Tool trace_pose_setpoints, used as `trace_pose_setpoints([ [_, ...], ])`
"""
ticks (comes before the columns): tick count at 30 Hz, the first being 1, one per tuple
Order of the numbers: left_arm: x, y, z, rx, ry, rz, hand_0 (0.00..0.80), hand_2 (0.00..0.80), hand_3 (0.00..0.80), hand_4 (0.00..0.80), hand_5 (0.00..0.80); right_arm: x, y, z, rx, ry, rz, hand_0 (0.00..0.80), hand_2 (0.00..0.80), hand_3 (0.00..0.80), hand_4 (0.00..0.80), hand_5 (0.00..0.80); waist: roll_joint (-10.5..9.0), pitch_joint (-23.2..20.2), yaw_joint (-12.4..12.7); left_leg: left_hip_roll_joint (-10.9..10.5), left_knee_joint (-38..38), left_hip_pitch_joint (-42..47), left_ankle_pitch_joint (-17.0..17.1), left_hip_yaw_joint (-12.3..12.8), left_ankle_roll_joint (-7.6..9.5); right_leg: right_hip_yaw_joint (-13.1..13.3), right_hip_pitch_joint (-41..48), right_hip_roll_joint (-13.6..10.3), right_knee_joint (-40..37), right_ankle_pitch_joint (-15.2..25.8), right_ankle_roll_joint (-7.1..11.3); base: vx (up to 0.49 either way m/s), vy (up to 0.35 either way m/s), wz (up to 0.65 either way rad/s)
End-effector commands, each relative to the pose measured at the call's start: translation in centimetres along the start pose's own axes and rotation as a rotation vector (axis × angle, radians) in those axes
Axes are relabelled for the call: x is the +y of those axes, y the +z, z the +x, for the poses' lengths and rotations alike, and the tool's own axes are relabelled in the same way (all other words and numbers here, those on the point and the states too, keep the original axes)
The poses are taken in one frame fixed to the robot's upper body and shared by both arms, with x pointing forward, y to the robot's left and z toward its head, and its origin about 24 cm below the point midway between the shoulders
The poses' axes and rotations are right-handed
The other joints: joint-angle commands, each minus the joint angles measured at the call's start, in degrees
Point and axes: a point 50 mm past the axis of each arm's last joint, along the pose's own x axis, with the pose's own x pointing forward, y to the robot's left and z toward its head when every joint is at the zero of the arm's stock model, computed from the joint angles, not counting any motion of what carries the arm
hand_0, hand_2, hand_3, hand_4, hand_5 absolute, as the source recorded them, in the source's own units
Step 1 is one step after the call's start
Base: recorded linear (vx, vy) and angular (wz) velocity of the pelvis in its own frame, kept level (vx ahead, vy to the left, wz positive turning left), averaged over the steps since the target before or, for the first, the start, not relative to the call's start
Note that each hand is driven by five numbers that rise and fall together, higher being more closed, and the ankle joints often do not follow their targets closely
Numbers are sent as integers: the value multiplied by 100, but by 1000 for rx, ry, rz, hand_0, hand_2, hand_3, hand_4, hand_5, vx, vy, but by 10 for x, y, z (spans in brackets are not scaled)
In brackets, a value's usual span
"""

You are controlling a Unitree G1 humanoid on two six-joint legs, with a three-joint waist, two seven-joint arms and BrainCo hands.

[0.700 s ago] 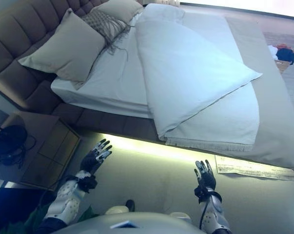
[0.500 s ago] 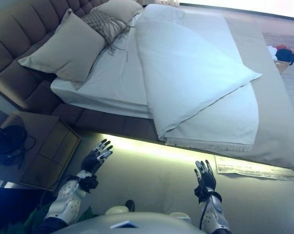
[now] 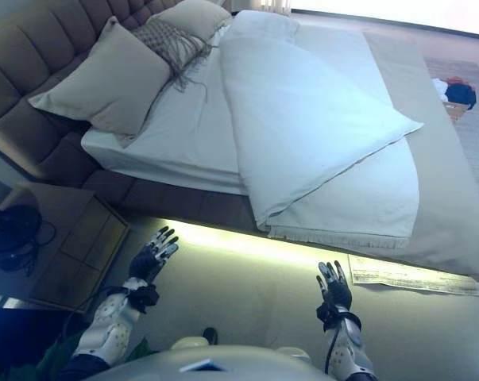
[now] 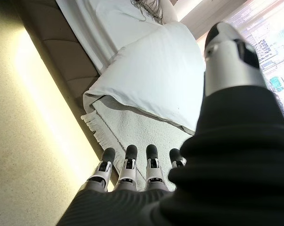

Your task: Make the bed neatly

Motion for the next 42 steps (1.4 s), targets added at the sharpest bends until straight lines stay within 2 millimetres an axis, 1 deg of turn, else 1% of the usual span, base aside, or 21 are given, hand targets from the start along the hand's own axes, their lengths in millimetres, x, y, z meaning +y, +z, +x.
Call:
trace_pose_setpoints([
  [1,-1,30,13,-142,-41,47,0,0,0,0,0,14,23,9,-94,73,-3,0,0,0,0,0,18,90,-12,-68,148,120,-379,268,318,-51,-505,-23,212,375,102,31,39,-1],
  [5,-4,30,12,-146,-66,27,0,0,0,0,0,13,22,7,-90,75,-12,0,0,0,0,0,-14,101,-14,-82,168,126,-398,288,330,-25,-506,-57,246,374,122,29,61,-1],
  [8,-8,27,10,-144,-106,9,0,0,0,0,0,10,24,7,-98,71,-7,0,0,0,0,0,-27,130,2,-114,317,55,-452,281,362,-5,-575,-143,381,350,155,16,114,-1],
  [13,0,25,9,-131,-89,19,0,0,0,0,0,17,30,13,-115,78,7,0,0,0,0,0,-24,256,71,-265,676,-63,-594,191,564,34,-750,-430,1011,329,213,9,145,1],
  [16,3,33,12,-149,-91,32,0,0,0,0,0,26,33,16,-146,90,22,0,0,0,0,0,32,358,141,-449,1030,-245,-741,67,816,153,-955,-721,2013,442,140,6,208,4],
  [18,1,35,14,-144,-106,45,0,0,0,0,0,30,34,16,-166,75,43,0,0,0,0,0,167,442,172,-616,1185,-297,-821,-75,1034,271,-1427,-932,3484,683,51,28,305,13],
  [19,1,35,15,-140,-106,50,0,0,0,0,0,31,33,16,-167,75,52,0,0,0,0,0,224,469,170,-660,1237,-294,-856,-79,1084,303,-1654,-983,4026,748,17,66,278,26],
  [20,4,35,15,-137,-102,52,0,0,0,0,0,31,32,15,-162,79,53,0,0,0,0,0,257,500,153,-699,1280,-254,-900,-61,1107,311,-1879,-1013,4319,856,-2,168,178,35],
  [21,6,35,14,-137,-95,50,0,0,0,0,0,30,30,14,-149,85,49,0,0,0,0,0,249,515,123,-747,1301,-150,-1015,-52,1075,313,-2011,-1014,4275,891,78,173,77,40],
  [22,7,36,13,-143,-88,44,0,0,0,0,0,28,28,13,-136,91,42,0,0,0,0,0,239,543,87,-749,1338,-121,-1013,22,1065,212,-2107,-998,3933,1050,16,208,-22,27],
  [23,7,38,13,-148,-82,41,0,0,0,0,0,27,27,12,-128,94,37,0,0,0,0,0,202,560,51,-774,1380,-67,-1096,36,1036,188,-2140,-955,3564,1108,42,195,-103,17],
  [24,7,38,13,-157,-72,40,0,0,0,0,0,26,26,12,-118,99,33,0,0,0,0,0,145,581,0,-807,1439,-4,-1222,53,1002,171,-2154,-921,3051,1192,88,250,-166,9],
  [27,10,42,17,-171,-50,34,0,0,0,0,0,31,30,20,-114,117,19,0,0,0,0,0,-119,649,-128,-927,1613,150,-1643,-1,899,271,-2318,-1014,1051,1706,328,337,-246,12],
  [30,17,38,13,-160,-38,25,0,0,0,0,0,30,30,22,-105,123,5,0,0,0,0,0,-146,669,-157,-798,1638,349,-1866,-92,876,252,-2273,-899,135,1889,417,383,-218,12],
  [32,19,33,10,-139,-40,30,0,0,0,0,0,25,26,19,-94,118,6,0,0,0,0,0,-191,635,-144,-719,1625,501,-1962,-157,877,116,-2285,-844,129,1927,415,437,-259,24],
  [34,19,27,6,-117,-53,38,0,0,0,0,0,17,21,15,-83,105,7,0,0,0,0,0,-238,578,-132,-634,1642,626,-1995,-226,844,78,-2260,-799,267,1877,407,444,-317,35],
  [35,19,23,4,-108,-58,42,0,0,0,0,0,12,19,13,-76,93,9,0,0,0,0,0,-253,530,-131,-560,1665,648,-1955,-242,802,72,-2173,-748,228,1767,410,453,-364,15],
  [37,18,18,0,-92,-53,26,0,0,0,0,0,7,17,11,-60,59,9,0,0,0,0,0,-256,461,-151,-405,1755,703,-1865,-329,686,181,-2115,-657,414,1683,402,453,-376,28],
  [38,20,15,-3,-83,-46,10,0,0,0,0,0,5,17,10,-52,47,3,0,0,0,0,0,-233,428,-154,-260,1766,787,-1756,-351,597,217,-2102,-606,626,1612,376,408,-364,50],
  [40,23,12,-9,-74,-50,-12,0,0,0,0,0,7,20,9,-51,61,5,0,0,0,0,0,-155,348,-192,69,1909,815,-1164,-456,372,361,-2034,-372,893,1315,284,359,-378,24],
  [42,22,12,-10,-89,-51,-14,0,0,0,0,0,7,24,10,-45,72,-13,0,0,0,0,0,-130,304,-219,224,2415,617,-604,-515,264,445,-1844,-101,949,995,72,304,-383,-2],
])
